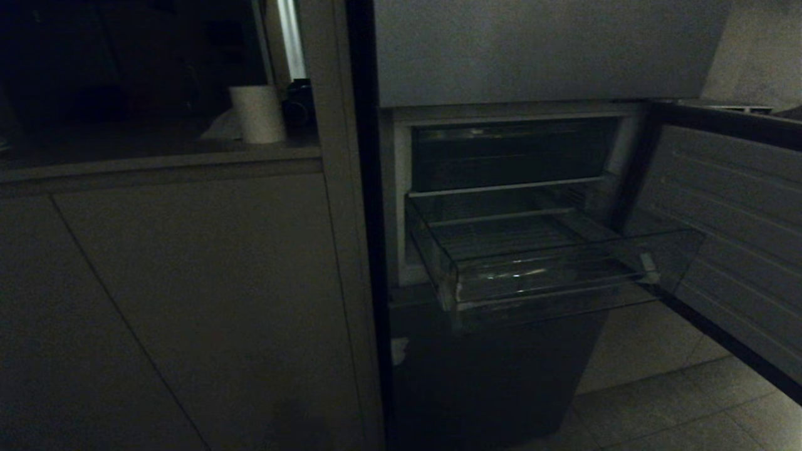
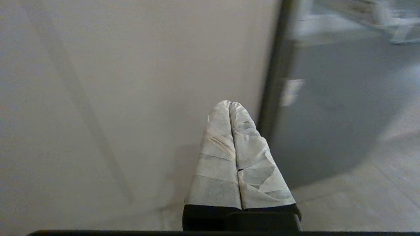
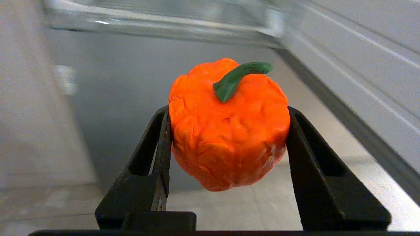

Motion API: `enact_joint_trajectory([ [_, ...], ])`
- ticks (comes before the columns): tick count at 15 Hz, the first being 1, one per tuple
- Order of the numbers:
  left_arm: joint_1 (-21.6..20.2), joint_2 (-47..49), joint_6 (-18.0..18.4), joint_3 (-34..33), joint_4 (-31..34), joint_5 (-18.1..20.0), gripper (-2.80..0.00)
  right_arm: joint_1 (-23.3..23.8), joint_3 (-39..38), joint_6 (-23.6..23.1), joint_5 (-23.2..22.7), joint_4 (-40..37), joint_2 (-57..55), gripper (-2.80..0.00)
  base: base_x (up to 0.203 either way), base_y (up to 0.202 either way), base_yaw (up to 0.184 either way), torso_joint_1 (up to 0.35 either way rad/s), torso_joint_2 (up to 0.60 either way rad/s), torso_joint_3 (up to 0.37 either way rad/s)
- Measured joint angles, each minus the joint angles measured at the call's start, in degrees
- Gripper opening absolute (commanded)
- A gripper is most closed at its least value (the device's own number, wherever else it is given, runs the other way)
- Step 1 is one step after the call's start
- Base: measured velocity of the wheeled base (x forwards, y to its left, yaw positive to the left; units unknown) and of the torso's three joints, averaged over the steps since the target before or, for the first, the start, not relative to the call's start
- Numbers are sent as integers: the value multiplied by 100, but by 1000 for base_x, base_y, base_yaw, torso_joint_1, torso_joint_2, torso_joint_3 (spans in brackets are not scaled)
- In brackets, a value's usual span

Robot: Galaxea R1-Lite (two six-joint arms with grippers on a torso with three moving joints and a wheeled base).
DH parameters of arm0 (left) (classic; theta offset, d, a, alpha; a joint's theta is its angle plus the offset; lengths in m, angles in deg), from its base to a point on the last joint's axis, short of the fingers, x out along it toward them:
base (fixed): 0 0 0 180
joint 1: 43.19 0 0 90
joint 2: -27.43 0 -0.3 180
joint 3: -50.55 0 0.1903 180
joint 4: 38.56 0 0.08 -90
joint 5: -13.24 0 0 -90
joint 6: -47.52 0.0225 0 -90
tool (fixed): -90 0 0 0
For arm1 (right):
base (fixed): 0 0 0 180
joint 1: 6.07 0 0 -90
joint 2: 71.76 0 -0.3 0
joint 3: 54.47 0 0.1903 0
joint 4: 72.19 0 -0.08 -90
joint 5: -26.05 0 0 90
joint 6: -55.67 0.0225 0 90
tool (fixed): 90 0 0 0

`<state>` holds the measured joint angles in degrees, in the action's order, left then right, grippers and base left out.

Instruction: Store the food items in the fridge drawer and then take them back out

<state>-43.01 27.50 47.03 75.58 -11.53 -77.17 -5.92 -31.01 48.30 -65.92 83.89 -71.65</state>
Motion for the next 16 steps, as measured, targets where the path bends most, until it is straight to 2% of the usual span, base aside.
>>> enact_joint_trajectory([
  [6,0,0,-1,0,2,0,-280,2,0,13,-15,-5,0,-280,4,-7,162,3,2,3],
  [10,0,0,-1,-1,1,0,-280,12,120,-41,-69,-82,-9,-280,0,-1,18,-1,1,1],
  [13,0,0,-2,-2,0,0,-280,9,984,101,-108,-276,-449,-280,0,0,0,0,0,0],
  [16,0,0,-2,0,1,0,-280,9,2132,315,-443,-241,-1981,-280,0,0,0,0,0,0],
])
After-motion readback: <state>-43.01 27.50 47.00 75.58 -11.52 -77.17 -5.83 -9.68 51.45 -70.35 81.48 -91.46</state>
